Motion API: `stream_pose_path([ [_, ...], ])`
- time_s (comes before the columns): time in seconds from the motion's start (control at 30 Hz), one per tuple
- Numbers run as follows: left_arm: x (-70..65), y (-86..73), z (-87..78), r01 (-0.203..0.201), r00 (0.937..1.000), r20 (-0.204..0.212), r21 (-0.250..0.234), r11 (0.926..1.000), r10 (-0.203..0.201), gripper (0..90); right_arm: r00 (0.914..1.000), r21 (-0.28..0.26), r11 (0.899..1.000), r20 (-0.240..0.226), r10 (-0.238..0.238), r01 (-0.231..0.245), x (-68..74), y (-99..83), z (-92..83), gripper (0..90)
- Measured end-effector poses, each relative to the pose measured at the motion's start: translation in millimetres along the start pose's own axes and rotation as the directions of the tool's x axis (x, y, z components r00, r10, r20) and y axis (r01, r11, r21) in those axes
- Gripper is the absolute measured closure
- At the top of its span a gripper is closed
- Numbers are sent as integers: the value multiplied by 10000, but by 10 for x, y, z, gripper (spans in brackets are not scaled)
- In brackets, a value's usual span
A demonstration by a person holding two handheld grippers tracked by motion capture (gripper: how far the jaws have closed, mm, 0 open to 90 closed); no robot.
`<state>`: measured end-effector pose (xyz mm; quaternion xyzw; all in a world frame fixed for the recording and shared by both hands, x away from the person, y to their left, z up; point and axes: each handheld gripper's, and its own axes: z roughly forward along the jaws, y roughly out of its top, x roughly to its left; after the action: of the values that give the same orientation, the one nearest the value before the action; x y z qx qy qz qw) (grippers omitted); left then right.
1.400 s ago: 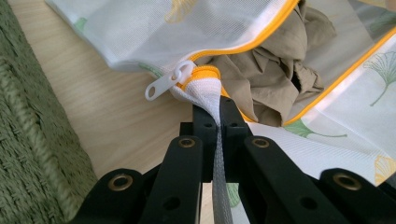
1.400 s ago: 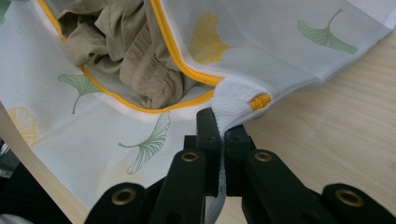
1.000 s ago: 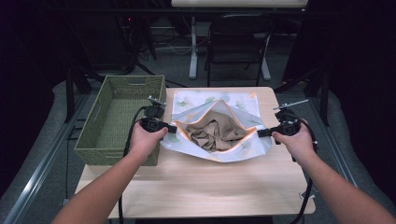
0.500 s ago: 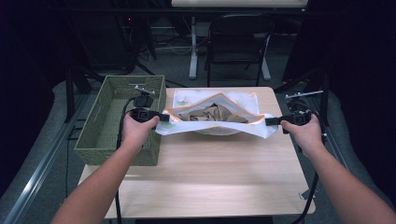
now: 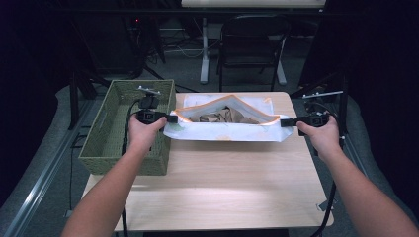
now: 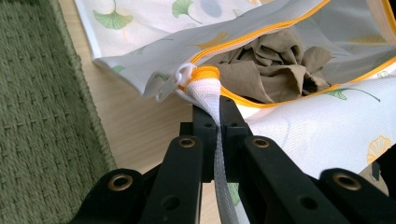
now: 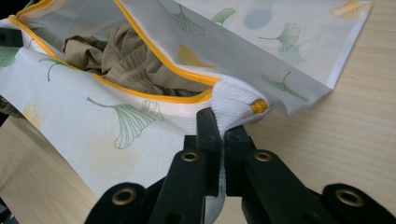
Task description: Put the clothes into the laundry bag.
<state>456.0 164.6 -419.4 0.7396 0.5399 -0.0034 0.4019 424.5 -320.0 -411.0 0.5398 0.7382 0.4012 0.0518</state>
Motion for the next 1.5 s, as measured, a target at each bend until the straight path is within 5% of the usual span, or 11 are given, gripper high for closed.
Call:
stream_pose_path([
  [1.3, -103, 386, -185, -228, 9995, -219, -342, 9992, 221, 887, 9995, -455, 9988, 270, -184, 196, 64, 355, -142, 886],
  [1.5, -41, 428, -137, 121, 9999, -113, -515, 9986, -127, 886, 9996, -479, 9988, 280, -75, 88, 36, 405, -111, 886],
])
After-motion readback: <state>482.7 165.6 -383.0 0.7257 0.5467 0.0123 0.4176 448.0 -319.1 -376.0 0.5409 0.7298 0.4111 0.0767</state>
